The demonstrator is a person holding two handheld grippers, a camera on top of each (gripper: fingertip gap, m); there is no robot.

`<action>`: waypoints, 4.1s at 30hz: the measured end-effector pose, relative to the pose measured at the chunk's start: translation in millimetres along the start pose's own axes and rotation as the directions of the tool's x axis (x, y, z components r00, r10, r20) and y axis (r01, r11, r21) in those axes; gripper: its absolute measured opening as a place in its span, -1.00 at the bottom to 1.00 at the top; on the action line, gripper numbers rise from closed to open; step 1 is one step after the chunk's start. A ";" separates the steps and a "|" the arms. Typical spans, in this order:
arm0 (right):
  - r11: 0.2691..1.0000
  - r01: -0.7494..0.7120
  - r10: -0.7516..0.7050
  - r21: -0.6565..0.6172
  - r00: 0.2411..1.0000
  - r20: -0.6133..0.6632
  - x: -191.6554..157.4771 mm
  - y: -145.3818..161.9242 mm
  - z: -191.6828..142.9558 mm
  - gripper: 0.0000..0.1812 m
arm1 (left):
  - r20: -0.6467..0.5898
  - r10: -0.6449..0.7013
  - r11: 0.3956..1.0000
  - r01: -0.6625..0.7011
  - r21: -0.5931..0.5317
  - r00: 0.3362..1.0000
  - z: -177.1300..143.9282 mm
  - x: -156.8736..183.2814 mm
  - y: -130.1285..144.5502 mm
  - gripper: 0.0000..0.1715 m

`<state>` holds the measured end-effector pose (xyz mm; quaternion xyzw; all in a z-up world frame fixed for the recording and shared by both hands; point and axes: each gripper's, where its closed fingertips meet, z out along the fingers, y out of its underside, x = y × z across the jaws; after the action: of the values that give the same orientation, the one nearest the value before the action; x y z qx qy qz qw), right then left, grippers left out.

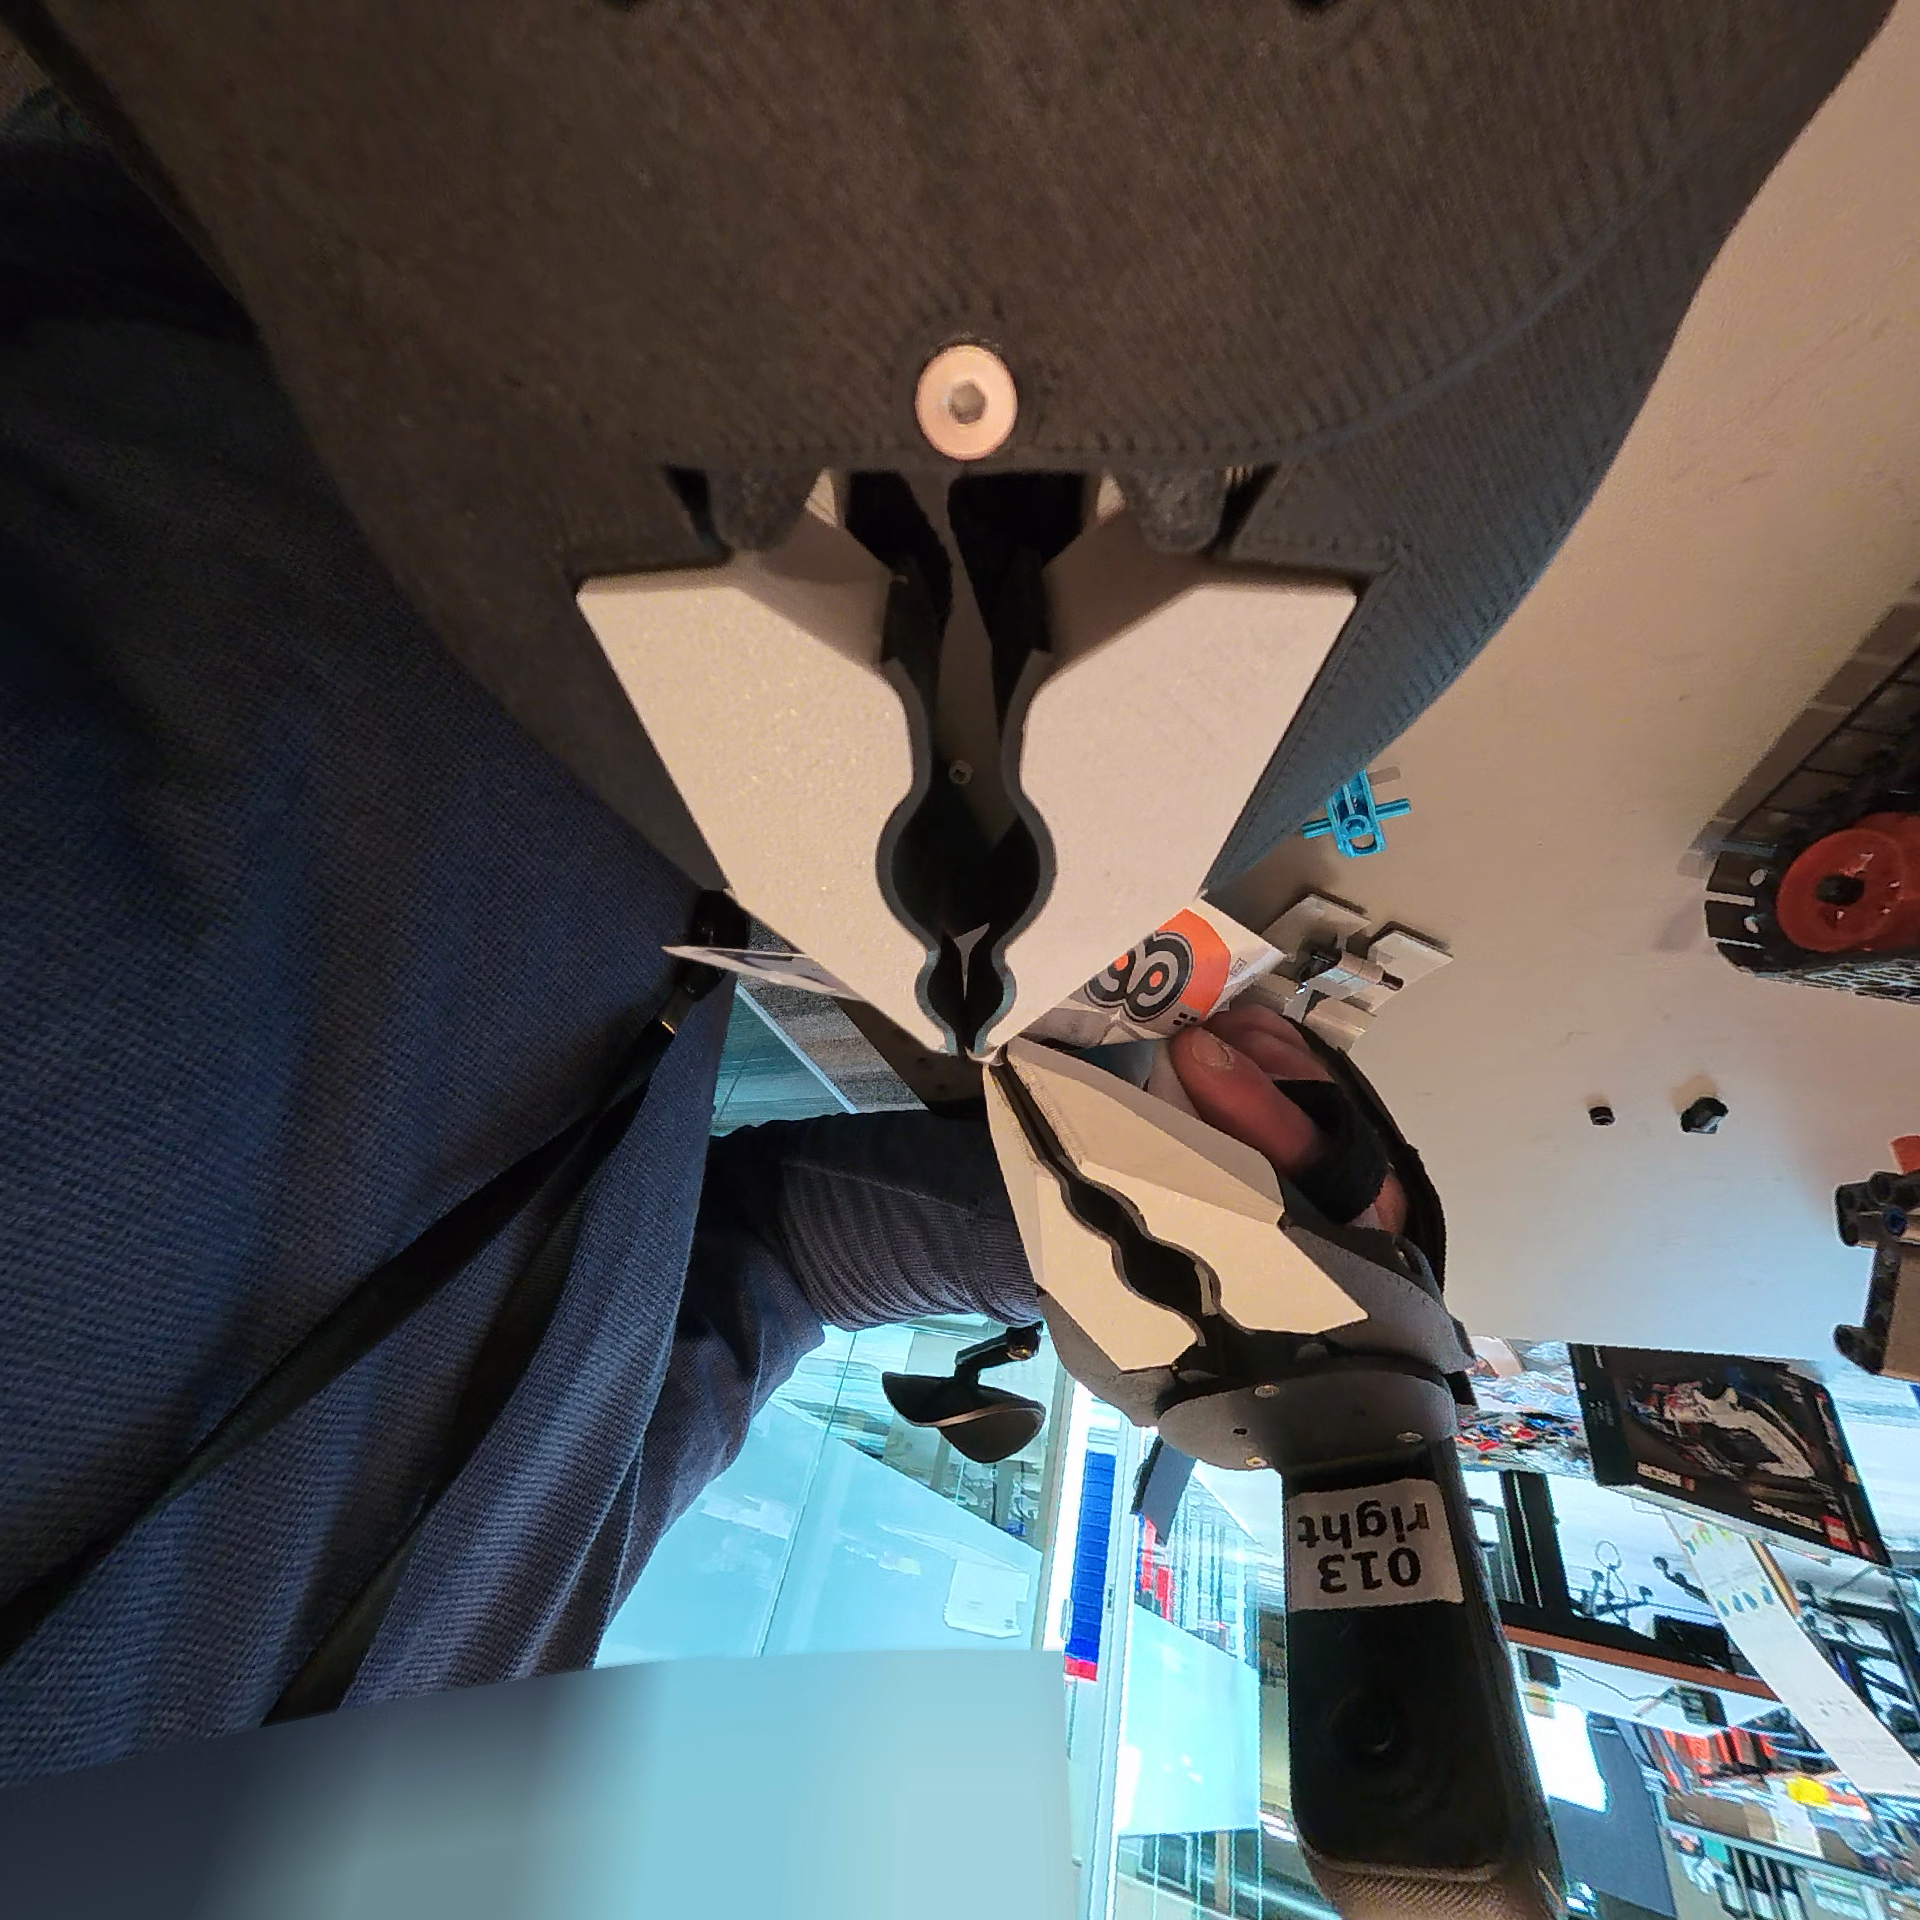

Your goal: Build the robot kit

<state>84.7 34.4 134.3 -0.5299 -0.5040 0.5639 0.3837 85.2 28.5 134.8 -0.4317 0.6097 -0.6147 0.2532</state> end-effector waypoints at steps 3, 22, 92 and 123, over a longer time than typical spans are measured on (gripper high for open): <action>1.000 -0.012 0.012 0.008 1.000 0.016 -1.8 0.3 0.1 -1.00 | -0.011 -0.001 1.000 0.001 0.003 1.000 0.8 1.5 0.0 -1.00; 0.998 0.053 -0.054 -0.038 0.998 -0.044 1.9 3.4 -4.6 -1.00 | -0.028 -0.038 0.999 0.038 0.021 0.999 2.5 0.9 0.3 -1.00; 0.999 0.029 -0.038 -0.038 0.968 -0.250 30.2 -3.7 -22.0 -0.95 | 0.286 0.108 0.993 -0.093 -0.066 0.952 5.0 -40.6 -3.7 -1.00; 0.983 -0.152 0.155 0.108 0.988 -0.021 12.4 -12.2 -24.3 -1.00 | 0.268 0.342 0.930 -0.283 -0.233 0.901 12.5 -29.0 -11.5 -1.00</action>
<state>105.6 52.8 145.3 -0.5544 -0.4254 0.6097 0.3740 112.6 47.6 138.1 -0.4392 0.6801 -0.4316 0.3978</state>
